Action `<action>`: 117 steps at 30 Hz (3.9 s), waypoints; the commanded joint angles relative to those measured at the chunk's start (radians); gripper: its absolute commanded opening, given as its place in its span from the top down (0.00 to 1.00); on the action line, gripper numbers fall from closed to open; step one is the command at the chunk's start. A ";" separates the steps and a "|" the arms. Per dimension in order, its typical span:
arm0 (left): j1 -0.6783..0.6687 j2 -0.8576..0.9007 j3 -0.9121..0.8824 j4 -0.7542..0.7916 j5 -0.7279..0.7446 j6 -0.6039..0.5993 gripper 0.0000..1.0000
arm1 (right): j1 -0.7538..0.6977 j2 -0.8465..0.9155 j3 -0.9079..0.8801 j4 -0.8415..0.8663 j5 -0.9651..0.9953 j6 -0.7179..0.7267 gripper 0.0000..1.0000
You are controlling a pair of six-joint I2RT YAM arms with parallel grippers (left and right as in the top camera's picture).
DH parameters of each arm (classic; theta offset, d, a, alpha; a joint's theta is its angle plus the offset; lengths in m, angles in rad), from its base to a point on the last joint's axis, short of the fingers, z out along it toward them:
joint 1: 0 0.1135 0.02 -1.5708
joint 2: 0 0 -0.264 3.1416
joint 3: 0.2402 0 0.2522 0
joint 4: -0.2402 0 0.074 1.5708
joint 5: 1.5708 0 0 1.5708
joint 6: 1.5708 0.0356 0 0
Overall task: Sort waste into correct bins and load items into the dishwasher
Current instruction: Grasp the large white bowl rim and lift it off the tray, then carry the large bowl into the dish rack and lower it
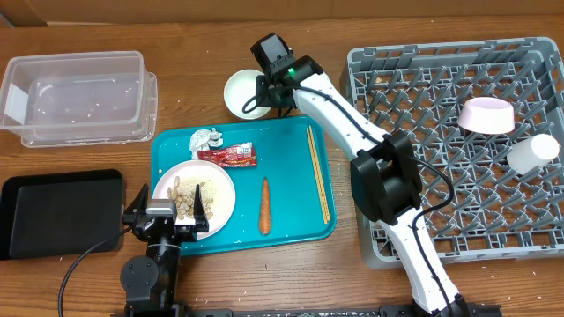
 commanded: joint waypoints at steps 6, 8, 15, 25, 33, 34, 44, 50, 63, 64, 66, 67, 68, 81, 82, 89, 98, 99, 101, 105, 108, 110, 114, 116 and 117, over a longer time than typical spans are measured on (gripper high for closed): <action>-0.007 -0.011 -0.004 -0.001 -0.003 0.019 0.00 | -0.092 -0.270 0.192 -0.238 0.267 -0.002 0.96; -0.007 -0.011 -0.004 -0.002 -0.003 0.019 0.00 | -0.129 -0.331 0.203 -0.300 0.350 -0.037 0.96; -0.007 -0.011 -0.004 -0.002 -0.003 0.019 0.00 | -0.272 -0.461 0.203 -0.495 0.671 -0.045 0.96; -0.007 -0.011 -0.004 -0.001 -0.003 0.019 0.00 | -0.448 -0.462 0.077 -0.602 0.716 0.046 0.96; -0.007 -0.011 -0.004 -0.002 -0.003 0.019 0.00 | -0.471 -0.462 -0.204 -0.482 0.851 0.050 0.96; -0.007 -0.011 -0.004 -0.002 -0.003 0.019 0.00 | -0.470 -0.462 -0.239 -0.465 0.873 0.050 0.96; -0.007 -0.011 -0.004 -0.002 -0.003 0.019 0.00 | -0.471 -0.462 -0.433 -0.464 1.040 0.233 0.96; -0.008 -0.011 -0.004 -0.002 -0.003 0.019 0.00 | -0.447 -0.461 -0.438 -0.471 1.038 0.254 0.96; -0.008 -0.011 -0.004 -0.002 -0.003 0.019 0.00 | -0.432 -0.459 -0.540 -0.431 1.155 0.302 0.96; -0.008 -0.011 -0.004 -0.002 -0.003 0.019 0.00 | -0.432 -0.459 -0.540 -0.428 1.151 0.302 0.96; -0.008 -0.011 -0.004 -0.002 -0.003 0.019 0.00 | -0.432 -0.455 -0.540 -0.425 1.148 0.302 0.96; -0.008 -0.011 -0.004 -0.002 -0.003 0.019 0.00 | -0.429 -0.455 -0.540 -0.425 1.147 0.302 0.96; -0.008 -0.011 -0.004 -0.002 -0.003 0.019 0.00 | -0.426 -0.452 -0.540 -0.425 1.140 0.302 0.96; -0.008 -0.011 -0.004 -0.002 -0.003 0.019 0.00 | -0.394 -0.449 -0.639 -0.391 1.128 0.303 0.96; -0.008 -0.011 -0.004 -0.002 -0.003 0.019 0.00 | -0.385 -0.449 -0.639 -0.392 1.126 0.302 0.96; -0.008 -0.011 -0.004 -0.002 -0.003 0.019 0.00 | -0.288 -0.449 -0.621 -0.430 1.130 0.295 0.96; -0.008 -0.011 -0.004 -0.002 -0.003 0.019 0.00 | -0.249 -0.457 -0.612 -0.486 1.108 0.300 0.95; -0.008 -0.011 -0.004 -0.002 -0.003 0.019 0.00 | -0.249 -0.463 -0.601 -0.491 1.091 0.299 0.96; -0.008 -0.011 -0.004 -0.002 -0.003 0.019 0.00 | -0.250 -0.474 -0.573 -0.498 1.054 0.299 0.96; -0.008 -0.011 -0.004 -0.002 -0.003 0.019 0.00 | -0.249 -0.508 -0.484 -0.520 0.936 0.269 0.96; -0.008 -0.011 -0.004 -0.002 -0.003 0.019 0.00 | -0.249 -0.538 -0.449 -0.543 0.849 0.269 0.96; -0.008 -0.011 -0.004 -0.002 -0.003 0.019 0.00 | -0.250 -0.555 -0.448 -0.547 0.787 0.269 0.96; -0.008 -0.011 -0.004 -0.002 -0.003 0.019 0.00 | -0.250 -0.560 -0.448 -0.570 0.724 0.269 0.96; -0.008 -0.011 -0.004 -0.002 -0.003 0.019 0.00 | -0.250 -0.560 -0.448 -0.573 0.724 0.269 0.96; -0.008 -0.011 -0.004 -0.002 -0.003 0.019 0.00 | -0.250 -0.563 -0.447 -0.571 0.719 0.269 0.96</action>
